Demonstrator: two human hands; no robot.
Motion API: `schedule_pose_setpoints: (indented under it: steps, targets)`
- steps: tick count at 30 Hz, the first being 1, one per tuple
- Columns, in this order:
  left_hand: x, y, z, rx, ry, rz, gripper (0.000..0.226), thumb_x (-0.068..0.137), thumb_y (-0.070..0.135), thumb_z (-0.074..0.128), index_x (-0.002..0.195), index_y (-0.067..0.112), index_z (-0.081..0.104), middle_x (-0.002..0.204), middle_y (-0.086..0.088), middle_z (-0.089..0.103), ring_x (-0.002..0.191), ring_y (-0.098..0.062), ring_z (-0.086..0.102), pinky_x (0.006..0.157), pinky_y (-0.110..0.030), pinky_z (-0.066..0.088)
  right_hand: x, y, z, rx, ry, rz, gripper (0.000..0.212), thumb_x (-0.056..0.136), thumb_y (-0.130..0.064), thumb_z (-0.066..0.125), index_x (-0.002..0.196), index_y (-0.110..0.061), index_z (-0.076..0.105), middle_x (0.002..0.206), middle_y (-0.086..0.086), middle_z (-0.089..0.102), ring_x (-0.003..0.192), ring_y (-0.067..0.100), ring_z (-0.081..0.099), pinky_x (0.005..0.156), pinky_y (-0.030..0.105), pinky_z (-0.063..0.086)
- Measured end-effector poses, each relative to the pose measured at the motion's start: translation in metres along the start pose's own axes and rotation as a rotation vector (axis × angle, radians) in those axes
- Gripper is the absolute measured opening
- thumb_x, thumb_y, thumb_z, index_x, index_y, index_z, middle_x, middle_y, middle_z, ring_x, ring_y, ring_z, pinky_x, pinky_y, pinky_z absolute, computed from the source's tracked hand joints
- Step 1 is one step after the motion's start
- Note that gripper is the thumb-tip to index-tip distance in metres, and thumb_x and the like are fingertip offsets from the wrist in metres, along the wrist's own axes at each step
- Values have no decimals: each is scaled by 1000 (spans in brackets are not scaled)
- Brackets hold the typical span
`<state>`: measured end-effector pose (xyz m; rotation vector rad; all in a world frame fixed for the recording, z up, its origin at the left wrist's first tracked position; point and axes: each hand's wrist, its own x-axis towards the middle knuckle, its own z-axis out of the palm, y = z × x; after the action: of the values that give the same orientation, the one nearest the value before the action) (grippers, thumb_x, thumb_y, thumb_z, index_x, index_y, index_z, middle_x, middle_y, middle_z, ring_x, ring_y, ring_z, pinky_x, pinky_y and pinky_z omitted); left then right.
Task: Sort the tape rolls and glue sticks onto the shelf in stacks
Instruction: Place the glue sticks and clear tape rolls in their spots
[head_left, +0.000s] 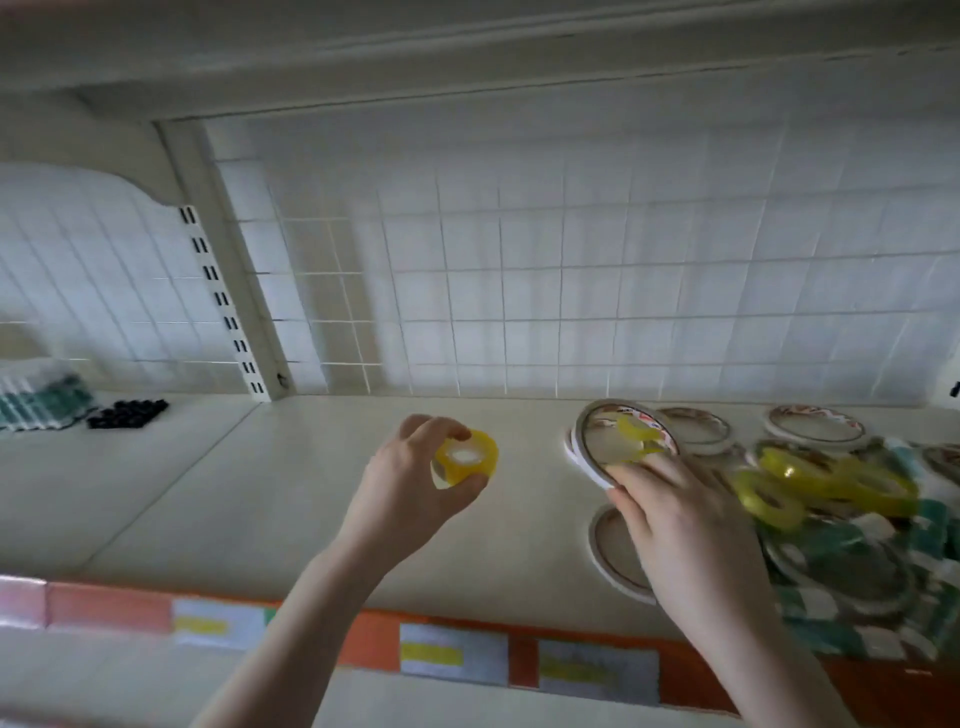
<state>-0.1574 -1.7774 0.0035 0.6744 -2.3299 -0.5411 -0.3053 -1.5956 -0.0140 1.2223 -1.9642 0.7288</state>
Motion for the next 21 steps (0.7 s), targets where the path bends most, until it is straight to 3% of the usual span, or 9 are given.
schedule_pose_setpoints:
  steps: [3,5,12,18,21]
  targets:
    - [-16,-35,-35,7,66,-23,53,60,57,56,102,24,63,101,9,55,85,-14,60,79,-36,52,9,-46,21,51,-8,-57,25,81,-25,46,72,-17,67,67,-1,58,63,26,57,59,34,44]
    - [-28,-61,-62,22,103,-52,54,60,58,53,101,25,63,101,10,55,84,-13,60,78,-34,52,14,-82,35,90,-21,-94,27,81,-27,43,72,-18,67,67,-2,56,63,25,57,61,35,41]
    - [-79,-169,-174,55,209,-127,51,61,58,54,100,26,64,99,14,55,85,-9,58,78,-31,51,27,-235,77,163,-37,-153,13,77,-22,56,70,-18,66,65,-2,56,62,26,58,63,32,30]
    - [-111,-261,-271,94,271,-161,42,65,45,66,101,23,65,100,12,57,85,-10,59,80,-31,51,40,-362,112,201,-72,-177,26,81,-29,45,71,-19,66,66,-2,56,64,25,58,61,34,40]
    - [-122,-295,-310,101,306,-179,49,64,53,61,101,22,66,99,11,57,84,-11,59,77,-32,52,53,-411,125,229,-90,-180,10,74,-22,58,71,-18,67,66,-2,58,64,27,60,64,33,35]
